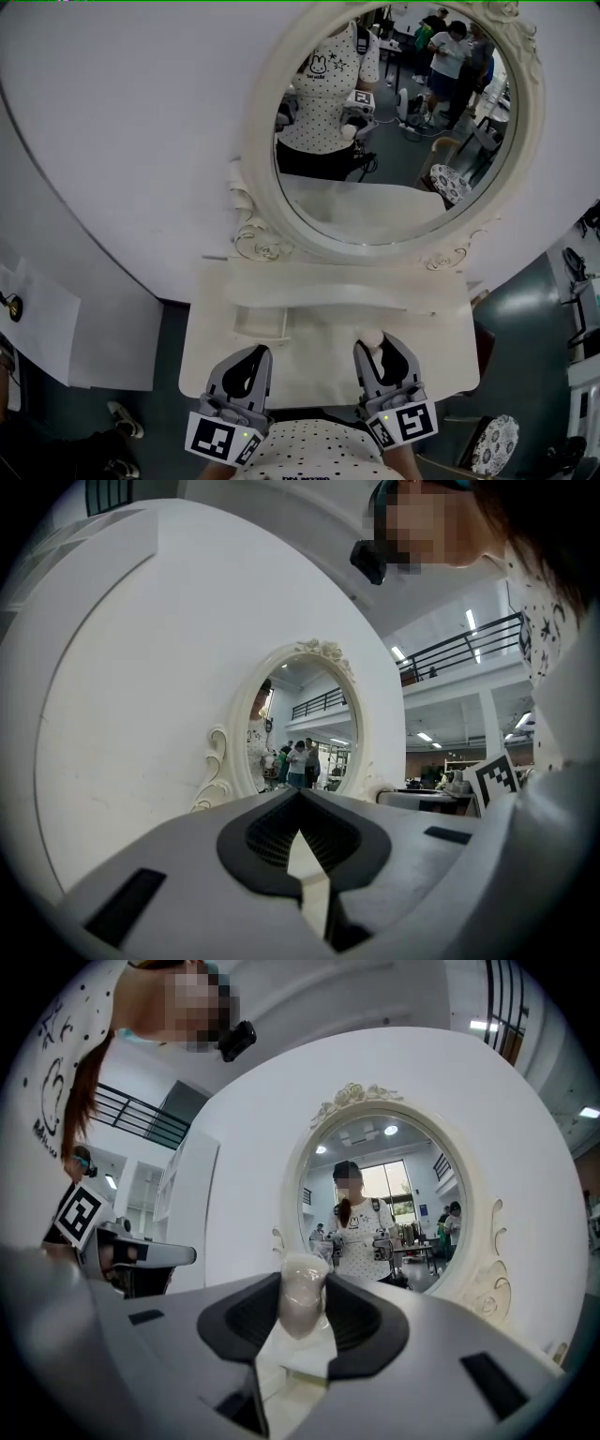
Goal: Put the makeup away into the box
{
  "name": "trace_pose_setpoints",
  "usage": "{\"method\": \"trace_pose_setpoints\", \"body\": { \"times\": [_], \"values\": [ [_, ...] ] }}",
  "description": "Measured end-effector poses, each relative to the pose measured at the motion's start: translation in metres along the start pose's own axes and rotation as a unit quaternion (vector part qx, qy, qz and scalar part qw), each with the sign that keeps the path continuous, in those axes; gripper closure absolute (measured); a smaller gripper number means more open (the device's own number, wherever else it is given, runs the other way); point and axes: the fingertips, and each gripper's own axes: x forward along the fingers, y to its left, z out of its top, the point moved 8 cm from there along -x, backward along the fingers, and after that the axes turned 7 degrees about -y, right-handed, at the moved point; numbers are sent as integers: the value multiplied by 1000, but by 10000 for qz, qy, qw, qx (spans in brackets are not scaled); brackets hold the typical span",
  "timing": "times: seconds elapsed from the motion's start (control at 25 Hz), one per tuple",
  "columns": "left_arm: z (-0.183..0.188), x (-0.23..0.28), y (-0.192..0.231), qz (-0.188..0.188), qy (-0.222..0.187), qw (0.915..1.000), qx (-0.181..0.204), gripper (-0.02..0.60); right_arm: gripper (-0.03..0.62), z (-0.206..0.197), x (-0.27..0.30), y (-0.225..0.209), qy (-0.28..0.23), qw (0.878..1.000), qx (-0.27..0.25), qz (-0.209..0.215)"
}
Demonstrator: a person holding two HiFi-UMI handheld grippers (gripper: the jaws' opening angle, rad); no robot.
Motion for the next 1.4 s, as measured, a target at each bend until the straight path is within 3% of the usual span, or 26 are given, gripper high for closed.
{"method": "trace_pose_setpoints", "body": {
  "times": [0.36,0.76,1.04,1.4],
  "values": [
    [0,-1,6,174,-65,9998,0,577,445,2,23,3,-88,9996,-31,282],
    [2,-15,26,806,-11,9967,42,577,445,-50,110,37,496,9877,-213,1467],
    [5,-29,39,1317,59,9912,82,577,445,-123,155,68,1387,9669,-146,2138],
    [5,-38,50,1716,101,9851,82,577,445,-200,174,86,2461,9324,-408,2616]
  ]
}}
